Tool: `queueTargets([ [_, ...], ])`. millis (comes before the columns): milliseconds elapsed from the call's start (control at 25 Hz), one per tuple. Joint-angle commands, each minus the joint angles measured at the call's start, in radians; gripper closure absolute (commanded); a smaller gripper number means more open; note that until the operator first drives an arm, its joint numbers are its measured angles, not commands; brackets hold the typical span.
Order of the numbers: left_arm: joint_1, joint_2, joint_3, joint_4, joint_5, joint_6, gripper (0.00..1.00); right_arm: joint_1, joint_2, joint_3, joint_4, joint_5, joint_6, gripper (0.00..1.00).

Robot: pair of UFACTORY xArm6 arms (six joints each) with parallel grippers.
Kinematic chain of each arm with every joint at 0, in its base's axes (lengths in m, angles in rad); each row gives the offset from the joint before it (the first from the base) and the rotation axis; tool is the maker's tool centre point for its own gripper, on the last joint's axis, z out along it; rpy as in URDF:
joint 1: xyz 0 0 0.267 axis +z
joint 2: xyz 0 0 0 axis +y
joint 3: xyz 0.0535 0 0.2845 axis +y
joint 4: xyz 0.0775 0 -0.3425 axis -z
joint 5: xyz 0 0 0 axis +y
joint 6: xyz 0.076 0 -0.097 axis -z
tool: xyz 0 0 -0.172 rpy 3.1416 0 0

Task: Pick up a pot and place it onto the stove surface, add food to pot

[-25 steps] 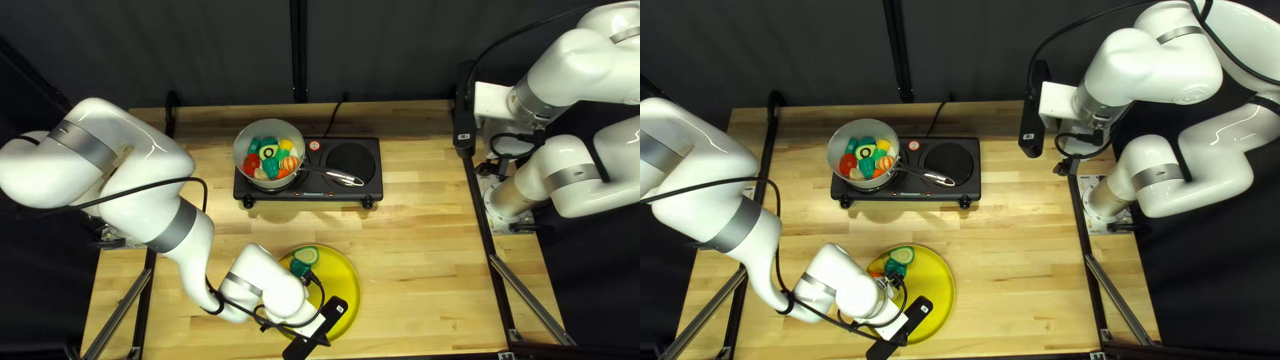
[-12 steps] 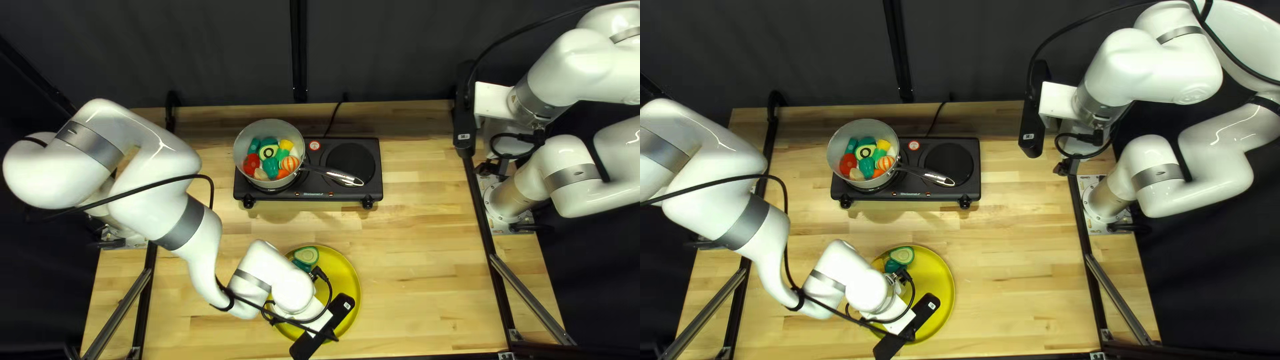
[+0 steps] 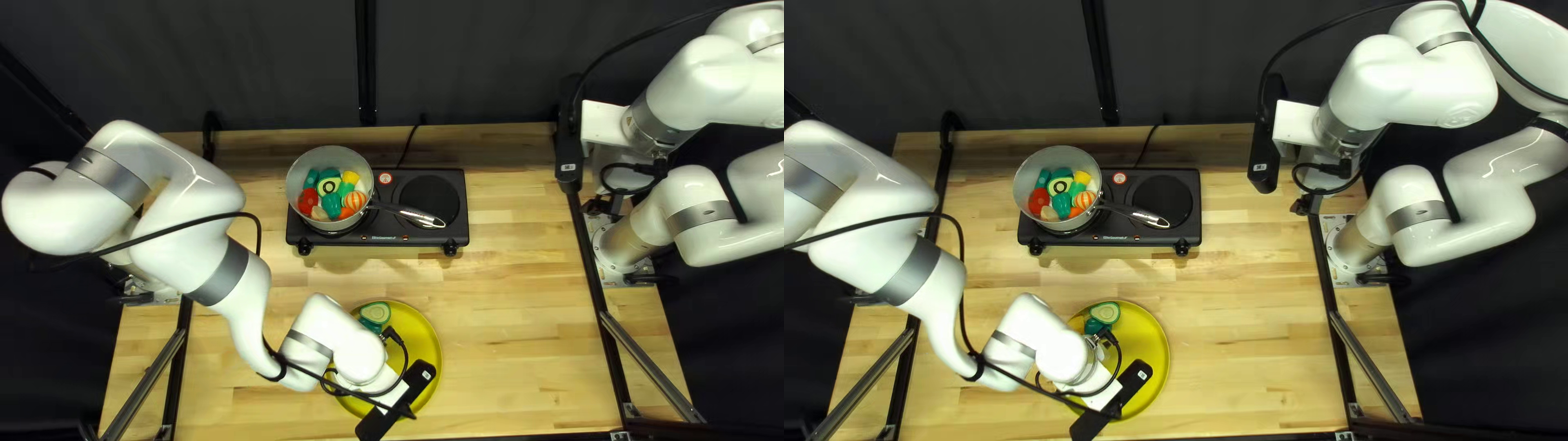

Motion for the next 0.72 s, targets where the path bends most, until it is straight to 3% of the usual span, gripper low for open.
queueTargets([
  [40, 0.046, -0.08, 0.003, 0.012, 0.084, 0.046, 1.0, 0.0, 0.0, 0.0, 0.0, 0.0, 0.0, 0.0],
  [400, 0.265, -0.438, 0.205, 0.034, 0.24, 0.216, 1.0, 0.0, 0.0, 0.0, 0.0, 0.0, 0.0, 0.0],
  [560, 0.393, -0.546, 0.237, 0.036, 0.324, 0.311, 1.0, 0.0, 0.0, 0.0, 0.0, 0.0, 0.0, 0.0],
  [720, 0.518, -0.582, 0.239, 0.041, 0.374, 0.392, 1.0, 0.0, 0.0, 0.0, 0.0, 0.0, 0.0, 0.0],
])
